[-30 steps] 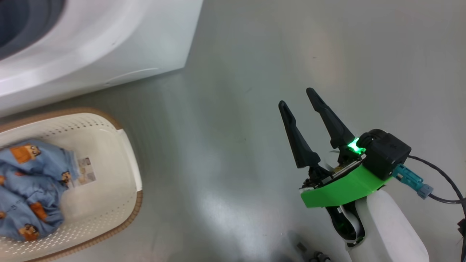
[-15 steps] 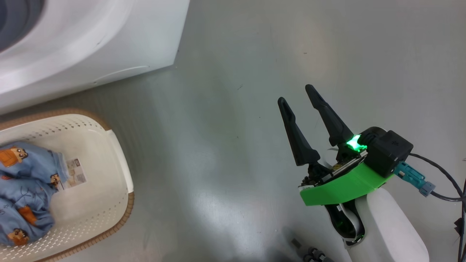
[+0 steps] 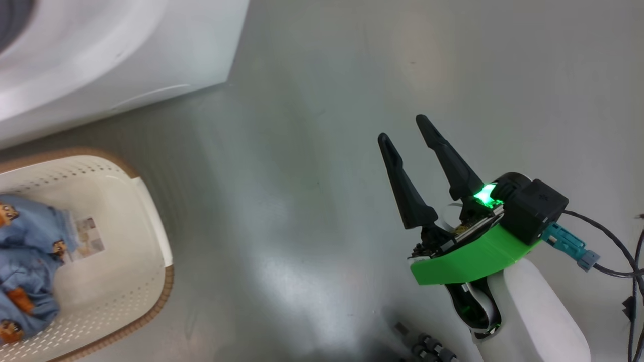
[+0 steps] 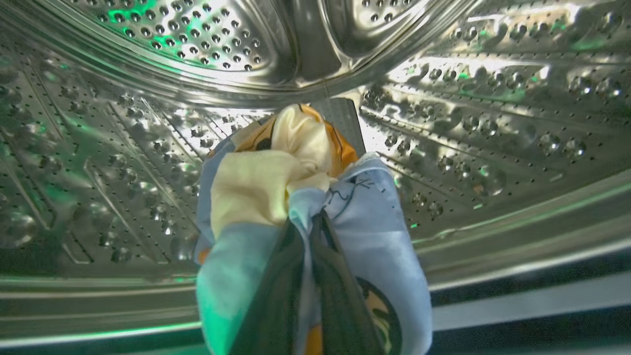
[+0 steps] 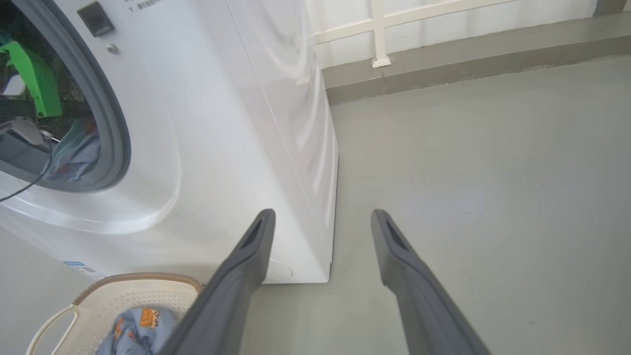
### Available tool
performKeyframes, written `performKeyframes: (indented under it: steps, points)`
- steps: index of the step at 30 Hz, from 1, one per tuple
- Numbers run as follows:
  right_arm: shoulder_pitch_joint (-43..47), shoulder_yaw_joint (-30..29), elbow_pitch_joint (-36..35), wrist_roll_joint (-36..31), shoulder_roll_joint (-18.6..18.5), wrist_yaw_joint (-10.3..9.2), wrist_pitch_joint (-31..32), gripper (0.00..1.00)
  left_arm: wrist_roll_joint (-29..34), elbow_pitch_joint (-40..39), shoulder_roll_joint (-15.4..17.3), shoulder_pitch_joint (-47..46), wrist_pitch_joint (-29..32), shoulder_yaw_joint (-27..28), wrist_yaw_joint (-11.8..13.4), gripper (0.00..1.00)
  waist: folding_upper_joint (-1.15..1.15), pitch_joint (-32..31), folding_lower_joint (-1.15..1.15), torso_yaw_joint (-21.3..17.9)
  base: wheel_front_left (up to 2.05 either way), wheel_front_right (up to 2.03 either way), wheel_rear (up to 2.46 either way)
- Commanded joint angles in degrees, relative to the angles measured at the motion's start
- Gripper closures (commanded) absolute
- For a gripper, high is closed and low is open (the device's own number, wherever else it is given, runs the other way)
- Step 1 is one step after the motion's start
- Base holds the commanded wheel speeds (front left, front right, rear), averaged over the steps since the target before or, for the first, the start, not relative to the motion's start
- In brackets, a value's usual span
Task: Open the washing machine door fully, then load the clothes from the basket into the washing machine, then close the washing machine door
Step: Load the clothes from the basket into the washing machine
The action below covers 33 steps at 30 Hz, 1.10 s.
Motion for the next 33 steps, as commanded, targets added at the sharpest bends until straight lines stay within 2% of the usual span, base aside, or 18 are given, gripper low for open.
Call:
performKeyframes:
  steps: [1,10,20,28,33]
  points:
    - [0.12,1.31,-1.57,0.82,0.22,0.09,-0.66,0.00,0.25,-0.91,2.83,-2.23,-1.82,2.62,0.80,1.00,0.00,0.90,0.00,-1.07,0.00,0.00,0.00]
    - [-0.34,2.80,-2.19,2.38,0.22,0.09,-0.67,0.00,3.46,2.61,4.05,-9.24,-10.76,3.57,0.39,1.00,0.00,3.90,0.00,-4.54,0.00,0.00,0.00]
    - [-1.04,4.78,-2.72,4.77,0.22,0.09,-0.67,0.00,6.88,9.97,5.15,-17.93,-22.25,4.19,-0.30,1.00,0.00,6.09,0.00,-7.99,0.00,0.00,0.00]
    - [-1.02,5.02,-2.85,5.37,0.22,0.09,-0.67,0.00,6.35,16.31,3.67,-20.12,-25.49,3.44,-2.35,1.00,0.00,6.75,0.00,-8.18,0.00,0.00,0.00]
    - [-1.28,4.89,-2.76,5.01,0.22,0.09,-0.67,0.00,4.06,20.18,2.20,-20.99,-25.05,3.58,-4.64,1.00,0.00,6.68,0.00,-7.53,0.00,0.00,0.00]
